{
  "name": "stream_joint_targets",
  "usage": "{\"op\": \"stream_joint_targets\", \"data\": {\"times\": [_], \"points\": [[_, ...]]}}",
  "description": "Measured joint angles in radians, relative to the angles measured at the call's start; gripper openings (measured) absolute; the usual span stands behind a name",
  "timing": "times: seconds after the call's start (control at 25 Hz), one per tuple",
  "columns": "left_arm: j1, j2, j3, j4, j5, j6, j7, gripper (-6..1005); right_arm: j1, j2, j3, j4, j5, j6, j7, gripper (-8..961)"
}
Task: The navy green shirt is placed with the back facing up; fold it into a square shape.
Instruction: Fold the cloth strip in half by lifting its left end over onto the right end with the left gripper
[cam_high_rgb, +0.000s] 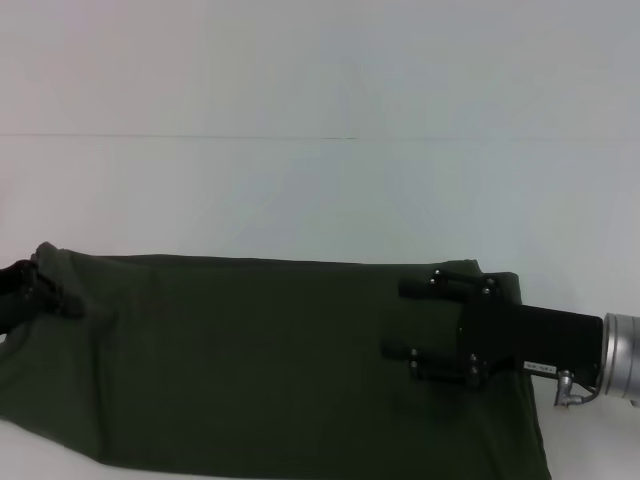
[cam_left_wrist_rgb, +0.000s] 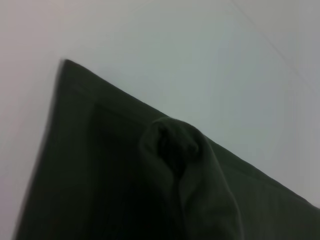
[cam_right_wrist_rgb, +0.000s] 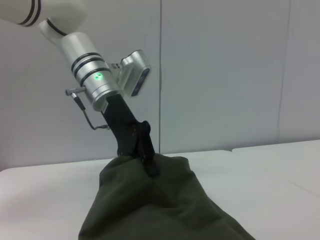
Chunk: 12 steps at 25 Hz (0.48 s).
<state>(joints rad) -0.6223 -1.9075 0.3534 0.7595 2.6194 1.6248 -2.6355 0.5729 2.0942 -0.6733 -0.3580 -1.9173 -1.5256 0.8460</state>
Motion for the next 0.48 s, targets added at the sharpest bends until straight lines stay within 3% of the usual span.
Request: {"op": "stream_joint_targets", "data": {"times": [0.32, 0.48], "points": [[0.005, 0.000, 0.017, 0.002, 0.032, -0.047, -0.006, 69, -0.011, 0.001, 0.000, -0.001, 0.008, -0.009, -0.001, 748], [0.022, -0.011, 0.034, 0.018, 0.051, -0.091, 0.002, 69, -0.009, 0.000, -0.003, -0.001, 0.008, -0.009, -0.001, 749]]}}
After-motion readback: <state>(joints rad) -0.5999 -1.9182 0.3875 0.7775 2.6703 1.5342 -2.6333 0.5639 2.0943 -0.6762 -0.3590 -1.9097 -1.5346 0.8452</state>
